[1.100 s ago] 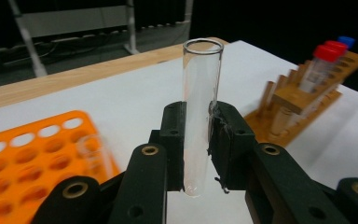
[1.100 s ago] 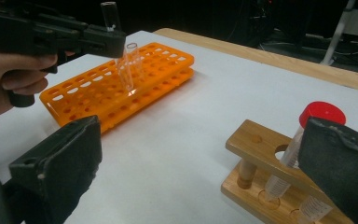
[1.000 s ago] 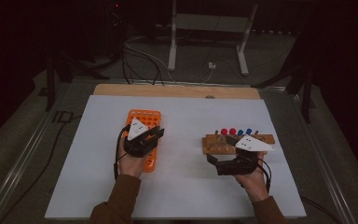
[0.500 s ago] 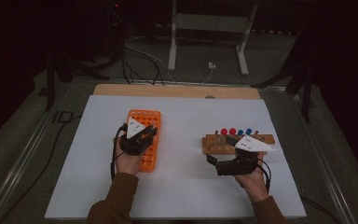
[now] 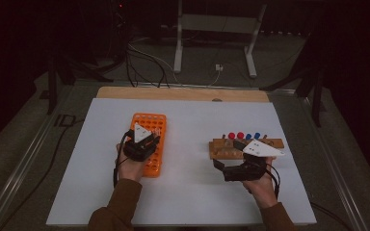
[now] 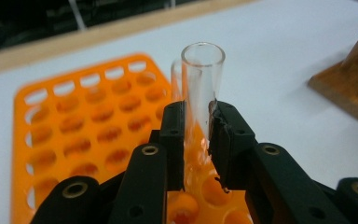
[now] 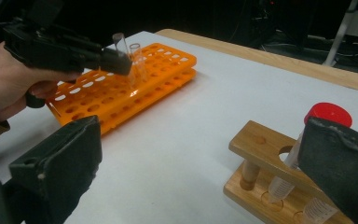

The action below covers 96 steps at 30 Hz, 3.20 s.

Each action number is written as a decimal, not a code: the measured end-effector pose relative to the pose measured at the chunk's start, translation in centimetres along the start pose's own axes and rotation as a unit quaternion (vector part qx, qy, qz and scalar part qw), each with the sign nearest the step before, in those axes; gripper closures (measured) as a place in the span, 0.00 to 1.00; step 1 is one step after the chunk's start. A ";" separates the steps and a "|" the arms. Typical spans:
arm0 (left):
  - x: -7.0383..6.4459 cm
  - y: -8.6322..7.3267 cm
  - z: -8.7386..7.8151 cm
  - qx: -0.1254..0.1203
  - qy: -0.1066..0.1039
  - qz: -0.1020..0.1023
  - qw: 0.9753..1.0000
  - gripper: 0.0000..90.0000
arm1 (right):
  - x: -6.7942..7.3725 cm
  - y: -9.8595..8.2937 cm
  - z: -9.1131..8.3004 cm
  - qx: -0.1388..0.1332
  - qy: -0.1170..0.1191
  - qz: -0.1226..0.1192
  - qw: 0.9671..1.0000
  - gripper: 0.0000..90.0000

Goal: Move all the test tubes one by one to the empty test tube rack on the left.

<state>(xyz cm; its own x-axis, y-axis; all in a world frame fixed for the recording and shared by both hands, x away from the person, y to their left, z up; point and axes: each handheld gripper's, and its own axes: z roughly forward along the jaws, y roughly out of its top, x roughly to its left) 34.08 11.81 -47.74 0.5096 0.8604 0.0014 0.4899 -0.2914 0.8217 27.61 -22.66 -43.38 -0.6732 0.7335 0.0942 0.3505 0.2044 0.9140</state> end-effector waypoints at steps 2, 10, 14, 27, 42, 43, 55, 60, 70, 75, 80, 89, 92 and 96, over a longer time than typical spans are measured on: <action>-0.1 -0.1 0.3 0.010 0.002 0.001 1.000 0.85 | 0.0 0.0 0.0 0.000 0.000 -0.001 1.000 0.00; -0.2 -0.1 0.5 0.022 0.003 -0.002 1.000 0.85 | 0.0 -0.1 0.1 0.003 0.001 -0.001 1.000 0.00; -0.3 0.0 0.7 0.030 0.006 0.002 1.000 0.86 | 0.1 -0.1 0.1 0.004 0.003 -0.001 1.000 0.00; -0.3 -0.5 0.6 0.029 0.005 -0.012 0.999 0.77 | 0.0 0.0 -0.1 -0.002 0.003 -0.001 1.000 0.00; -1.1 -0.4 -2.6 -0.039 -0.021 -0.042 0.998 0.47 | 0.0 0.1 -0.1 -0.004 0.001 -0.002 1.000 0.00; -1.2 -0.4 -2.8 -0.041 -0.019 -0.039 0.998 0.43 | 0.0 0.1 -0.1 -0.004 0.002 -0.001 1.000 0.00; -2.0 -0.3 -4.4 -0.066 -0.032 -0.052 0.996 0.11 | -0.1 0.3 -0.3 -0.009 -0.002 -0.002 1.000 0.00; -2.1 0.0 -5.0 -0.065 -0.037 -0.054 0.996 0.03 | -0.5 0.4 -0.6 -0.015 -0.008 0.002 1.000 0.00; -2.3 0.1 -5.9 -0.085 -0.036 -0.051 0.994 0.01 | -1.5 1.0 -1.3 -0.025 -0.026 0.006 0.999 0.00; -2.3 0.1 -6.0 -0.091 -0.043 -0.055 0.993 0.01 | -2.7 1.5 -2.1 -0.028 -0.048 0.017 0.998 0.00; -2.2 0.2 -6.4 -0.100 -0.043 -0.061 0.992 0.01 | -4.3 1.8 -3.0 -0.031 -0.075 0.032 0.996 0.01; -2.0 0.2 -6.4 -0.100 -0.040 -0.067 0.992 0.01 | -7.2 1.8 -4.9 -0.048 -0.138 0.061 0.987 0.08; -2.0 0.2 -6.4 -0.100 -0.040 -0.067 0.992 0.01 | -8.1 1.6 -5.2 -0.051 -0.148 0.070 0.985 0.12; -1.9 0.1 -6.4 -0.099 -0.039 -0.070 0.992 0.01 | -9.0 1.2 -5.6 -0.052 -0.165 0.081 0.982 0.19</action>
<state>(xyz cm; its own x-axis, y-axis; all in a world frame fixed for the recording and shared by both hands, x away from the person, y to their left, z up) 28.65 12.76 -44.03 0.5044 0.8488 -0.1582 0.4143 -0.0772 0.9069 30.43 -32.59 -40.98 -0.3614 0.9241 0.1241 0.3554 0.0135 0.9346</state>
